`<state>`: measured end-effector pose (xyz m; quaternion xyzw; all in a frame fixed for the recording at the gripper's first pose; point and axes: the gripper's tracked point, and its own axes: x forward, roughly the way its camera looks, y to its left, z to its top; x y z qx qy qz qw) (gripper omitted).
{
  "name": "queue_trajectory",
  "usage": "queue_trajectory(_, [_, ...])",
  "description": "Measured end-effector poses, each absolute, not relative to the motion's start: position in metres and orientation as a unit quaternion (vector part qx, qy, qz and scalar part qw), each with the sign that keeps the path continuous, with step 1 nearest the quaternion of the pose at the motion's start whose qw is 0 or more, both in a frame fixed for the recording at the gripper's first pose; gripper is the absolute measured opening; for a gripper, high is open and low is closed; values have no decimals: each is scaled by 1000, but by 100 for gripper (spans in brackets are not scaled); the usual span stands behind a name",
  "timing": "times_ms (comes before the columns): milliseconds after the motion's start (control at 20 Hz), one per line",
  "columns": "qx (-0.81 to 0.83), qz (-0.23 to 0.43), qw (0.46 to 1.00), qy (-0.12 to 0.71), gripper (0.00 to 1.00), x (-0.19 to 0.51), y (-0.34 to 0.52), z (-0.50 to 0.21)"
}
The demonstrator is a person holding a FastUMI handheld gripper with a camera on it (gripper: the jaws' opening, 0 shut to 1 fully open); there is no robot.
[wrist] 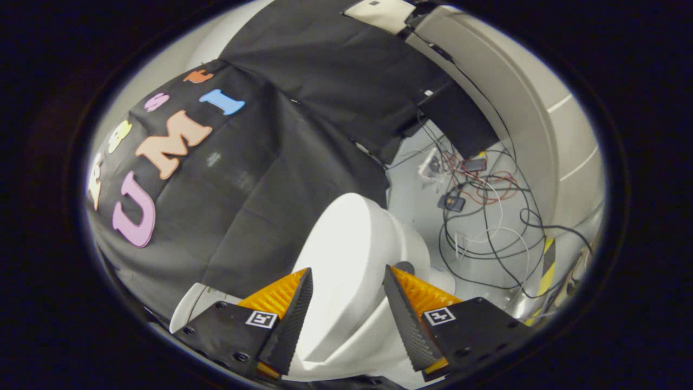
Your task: Open the toilet lid.
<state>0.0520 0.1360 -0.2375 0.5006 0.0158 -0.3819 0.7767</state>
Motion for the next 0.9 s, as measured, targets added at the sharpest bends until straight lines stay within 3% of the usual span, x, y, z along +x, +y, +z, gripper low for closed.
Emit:
queue_trajectory(200, [548, -396, 735, 40, 59, 51, 131, -284])
queue_trajectory(350, [577, -386, 718, 41, 59, 62, 127, -303])
queue_trajectory(500, [601, -362, 710, 54, 24, 73, 126, -314])
queue_trajectory(700, [588, -347, 728, 67, 24, 77, 118, -316])
queue_trajectory(900, [591, -347, 726, 57, 14, 80, 119, -306])
